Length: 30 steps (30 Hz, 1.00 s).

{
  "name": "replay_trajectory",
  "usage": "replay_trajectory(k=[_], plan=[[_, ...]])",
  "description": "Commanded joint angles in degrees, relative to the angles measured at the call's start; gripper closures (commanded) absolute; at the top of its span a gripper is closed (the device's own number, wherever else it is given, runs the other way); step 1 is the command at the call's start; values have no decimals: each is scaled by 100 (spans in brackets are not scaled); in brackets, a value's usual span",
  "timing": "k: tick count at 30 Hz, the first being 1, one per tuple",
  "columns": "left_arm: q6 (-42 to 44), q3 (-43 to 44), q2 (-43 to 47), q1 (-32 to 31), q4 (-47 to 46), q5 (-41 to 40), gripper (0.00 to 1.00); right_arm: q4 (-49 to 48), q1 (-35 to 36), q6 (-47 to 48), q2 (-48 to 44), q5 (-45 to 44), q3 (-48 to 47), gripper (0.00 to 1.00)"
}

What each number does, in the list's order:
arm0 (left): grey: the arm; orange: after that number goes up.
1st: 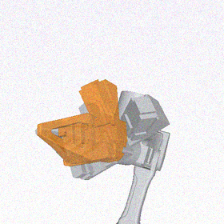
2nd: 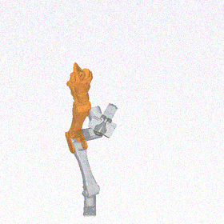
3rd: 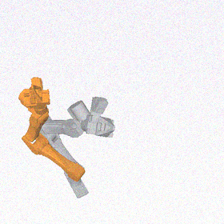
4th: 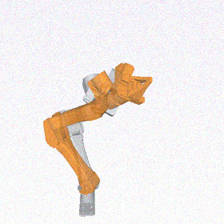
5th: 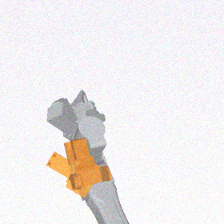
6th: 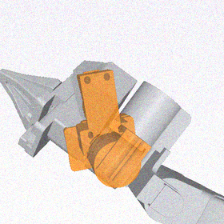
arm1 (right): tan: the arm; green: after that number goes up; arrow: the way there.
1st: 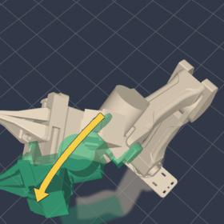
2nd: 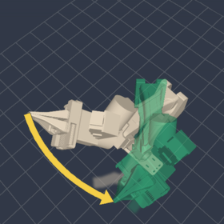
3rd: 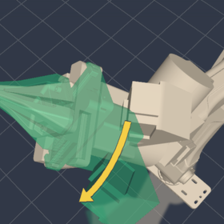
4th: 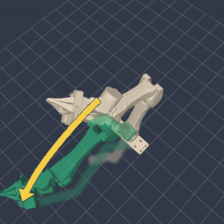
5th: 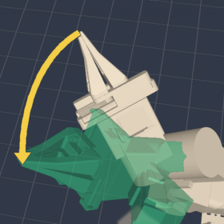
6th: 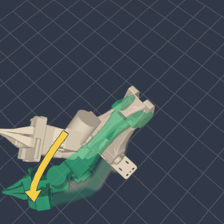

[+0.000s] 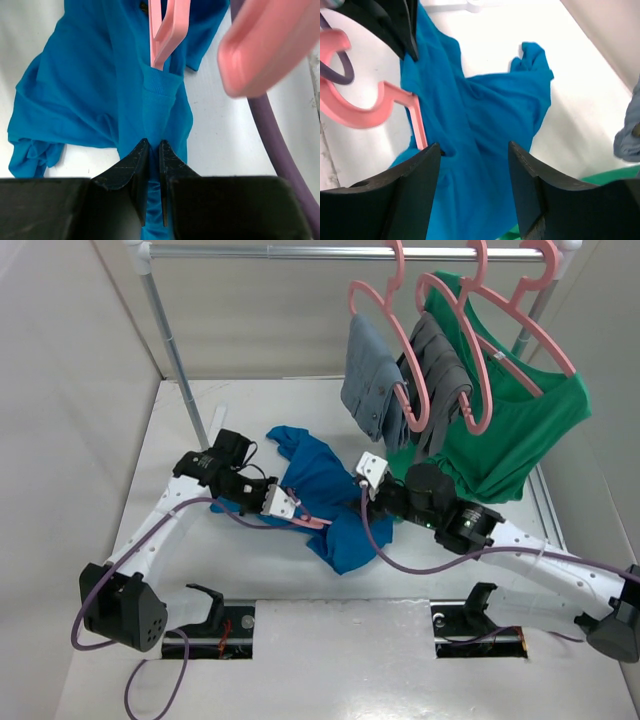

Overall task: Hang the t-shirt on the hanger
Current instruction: Place tshirt on hanger

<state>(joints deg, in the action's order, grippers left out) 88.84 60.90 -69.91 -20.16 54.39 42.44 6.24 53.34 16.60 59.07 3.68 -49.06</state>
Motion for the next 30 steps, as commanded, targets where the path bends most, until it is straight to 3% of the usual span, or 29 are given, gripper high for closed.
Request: replay_trajectory(k=[1, 10, 21, 30], plan=[[170, 211, 48, -32, 239, 457, 100, 193, 36, 361, 78, 306, -393, 38], [107, 624, -225, -32, 300, 705, 100, 247, 335, 441, 1448, 1038, -921, 38], [221, 624, -172, 258, 458, 819, 100, -720, 335, 46, 1757, 1170, -447, 38], [372, 1134, -672, 996, 1038, 1997, 100, -1160, 335, -210, 2056, 889, -253, 38]])
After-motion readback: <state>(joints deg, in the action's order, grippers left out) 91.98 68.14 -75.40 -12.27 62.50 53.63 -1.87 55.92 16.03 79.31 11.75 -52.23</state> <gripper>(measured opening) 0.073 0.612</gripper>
